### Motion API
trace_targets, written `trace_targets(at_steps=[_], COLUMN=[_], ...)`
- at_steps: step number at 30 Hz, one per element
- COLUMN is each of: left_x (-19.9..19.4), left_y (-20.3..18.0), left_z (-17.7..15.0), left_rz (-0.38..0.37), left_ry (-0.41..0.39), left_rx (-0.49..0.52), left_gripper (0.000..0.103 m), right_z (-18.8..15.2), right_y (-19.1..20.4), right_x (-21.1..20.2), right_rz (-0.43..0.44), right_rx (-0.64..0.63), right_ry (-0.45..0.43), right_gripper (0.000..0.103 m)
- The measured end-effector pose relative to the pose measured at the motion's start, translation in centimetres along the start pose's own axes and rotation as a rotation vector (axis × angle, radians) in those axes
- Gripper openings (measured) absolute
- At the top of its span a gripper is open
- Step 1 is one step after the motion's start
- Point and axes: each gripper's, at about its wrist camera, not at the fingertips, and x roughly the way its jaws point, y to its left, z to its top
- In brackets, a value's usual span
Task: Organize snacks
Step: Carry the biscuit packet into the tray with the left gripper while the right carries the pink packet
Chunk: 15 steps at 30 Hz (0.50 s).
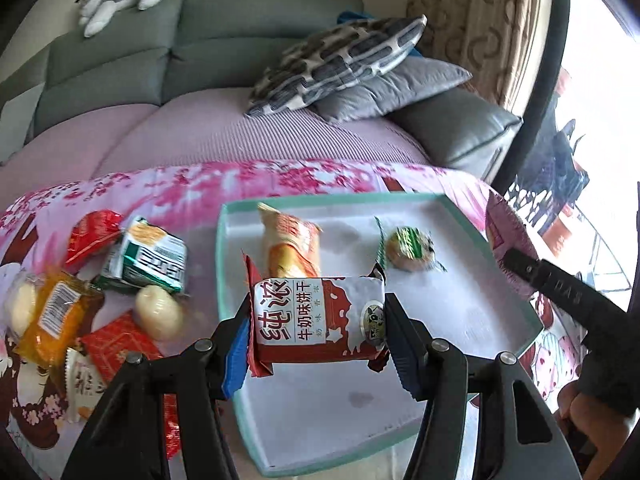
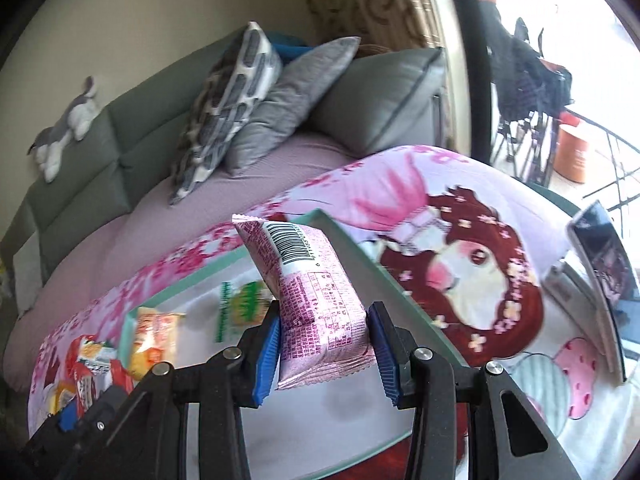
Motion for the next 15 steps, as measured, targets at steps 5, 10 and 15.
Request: trace_targets(at_steps=[5,10,15], left_x=[1.0,1.5,2.1], left_y=[-0.5,-0.4,-0.2], left_z=[-0.7,-1.0,-1.2], left_rz=[0.010,0.020,0.027], left_ry=[0.033,0.050,0.069], left_rx=[0.019,0.019,0.015], left_gripper=[0.062,0.062,0.062], right_z=[0.0,-0.2,-0.6], right_y=[-1.0,-1.2,-0.9], right_x=[1.0,1.6,2.3], right_rz=[-0.038,-0.039,-0.043], right_rx=[0.019,0.011,-0.005], right_ry=[0.038,0.065,0.086], right_gripper=[0.046,0.046,0.045])
